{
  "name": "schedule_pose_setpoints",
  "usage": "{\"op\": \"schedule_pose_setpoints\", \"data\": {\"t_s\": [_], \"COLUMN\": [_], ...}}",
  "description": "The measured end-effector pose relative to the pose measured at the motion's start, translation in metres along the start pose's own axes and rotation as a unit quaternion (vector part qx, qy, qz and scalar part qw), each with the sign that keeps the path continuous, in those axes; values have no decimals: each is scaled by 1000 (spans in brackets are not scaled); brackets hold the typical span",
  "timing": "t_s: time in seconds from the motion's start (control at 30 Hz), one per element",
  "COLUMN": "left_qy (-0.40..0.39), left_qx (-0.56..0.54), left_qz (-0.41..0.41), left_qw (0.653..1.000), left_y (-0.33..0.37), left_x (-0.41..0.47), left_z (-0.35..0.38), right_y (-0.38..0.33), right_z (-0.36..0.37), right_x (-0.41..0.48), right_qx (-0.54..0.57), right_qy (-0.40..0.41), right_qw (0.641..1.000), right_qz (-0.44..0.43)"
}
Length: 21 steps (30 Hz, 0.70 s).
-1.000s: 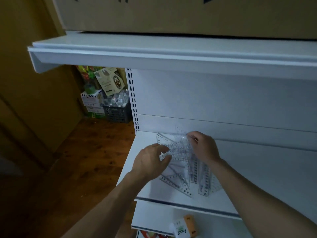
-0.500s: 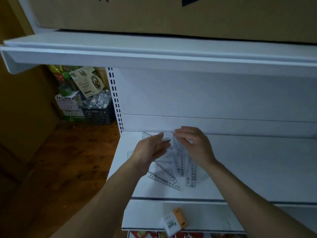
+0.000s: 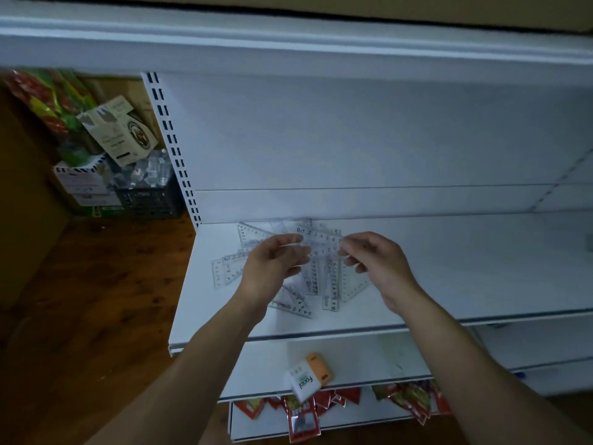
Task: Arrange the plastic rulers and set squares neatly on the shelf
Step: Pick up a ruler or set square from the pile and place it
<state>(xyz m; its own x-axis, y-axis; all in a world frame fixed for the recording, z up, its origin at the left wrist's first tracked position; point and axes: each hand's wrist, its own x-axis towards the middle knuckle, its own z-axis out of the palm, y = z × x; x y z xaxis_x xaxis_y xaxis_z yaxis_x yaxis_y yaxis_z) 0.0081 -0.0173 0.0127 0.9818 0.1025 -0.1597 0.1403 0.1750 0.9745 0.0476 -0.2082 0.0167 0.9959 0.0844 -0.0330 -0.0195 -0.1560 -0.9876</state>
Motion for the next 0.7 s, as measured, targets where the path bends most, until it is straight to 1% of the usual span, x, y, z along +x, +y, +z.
{"op": "schedule_pose_setpoints", "data": {"t_s": [0.1,0.17,0.3,0.47,0.6,0.7], "left_qy": [-7,-5,-25,-79,-141,-186], "left_qx": [20,35,46,55,54,49], "left_qz": [-3,9,35,54,54,57], "left_qw": [1000,999,998,994,987,980], "left_y": [0,-3,-15,-40,-64,-81], "left_x": [-1,0,-3,-17,-40,-55], "left_z": [24,46,113,237,346,420], "right_y": [1,2,10,29,48,60], "right_z": [-21,-42,-103,-220,-322,-392], "right_x": [-8,-15,-35,-73,-113,-142], "right_qx": [5,4,2,9,37,38], "right_qy": [16,29,85,165,221,263], "right_qw": [1000,1000,996,986,975,964], "right_qz": [-6,-10,-12,7,11,12]}}
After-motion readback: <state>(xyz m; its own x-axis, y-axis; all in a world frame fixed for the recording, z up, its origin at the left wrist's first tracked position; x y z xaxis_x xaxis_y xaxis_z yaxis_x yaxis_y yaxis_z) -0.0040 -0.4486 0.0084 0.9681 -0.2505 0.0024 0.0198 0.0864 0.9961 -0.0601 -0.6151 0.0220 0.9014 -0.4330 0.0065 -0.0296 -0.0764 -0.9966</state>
